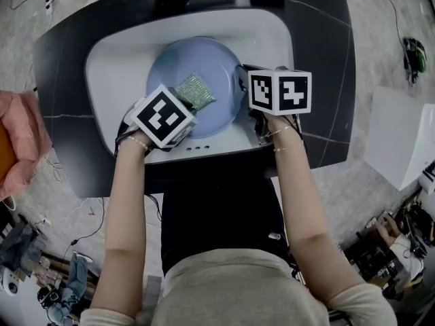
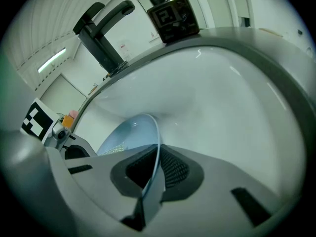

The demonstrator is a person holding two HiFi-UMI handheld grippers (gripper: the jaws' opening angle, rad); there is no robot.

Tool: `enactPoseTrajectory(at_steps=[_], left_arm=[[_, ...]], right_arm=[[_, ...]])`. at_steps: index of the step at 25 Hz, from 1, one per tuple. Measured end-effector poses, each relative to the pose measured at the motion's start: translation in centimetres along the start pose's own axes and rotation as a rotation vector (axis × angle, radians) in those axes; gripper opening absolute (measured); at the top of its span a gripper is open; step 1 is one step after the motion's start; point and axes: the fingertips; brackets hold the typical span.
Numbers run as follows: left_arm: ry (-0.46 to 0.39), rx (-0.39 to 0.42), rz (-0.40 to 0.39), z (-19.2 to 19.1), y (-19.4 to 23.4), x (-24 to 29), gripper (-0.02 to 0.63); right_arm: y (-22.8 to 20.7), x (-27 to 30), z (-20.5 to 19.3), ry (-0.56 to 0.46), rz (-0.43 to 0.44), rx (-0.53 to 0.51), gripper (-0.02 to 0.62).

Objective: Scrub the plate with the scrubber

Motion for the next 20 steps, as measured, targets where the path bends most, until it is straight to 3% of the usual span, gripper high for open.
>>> enactPoseTrajectory(at_steps=[9, 20], left_arm=[[-0.027, 0.036, -0.068, 1.4, -1.4, 0.8, 0.046], [-0.100, -0.001, -0.053, 3.9, -1.7, 2.1, 0.046]], right_arm=[[-0.1, 0.0, -0.1, 0.000, -0.005, 0.000, 0.026], [-0.3, 0.1, -0.2, 0.006, -0.008, 0.005, 0.025]])
Point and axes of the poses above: the fingertips, and each gripper's own axes: x forward along the fingers, y to its left, z out of its top, and after that the axes turned 14 degrees about -y, right-handed
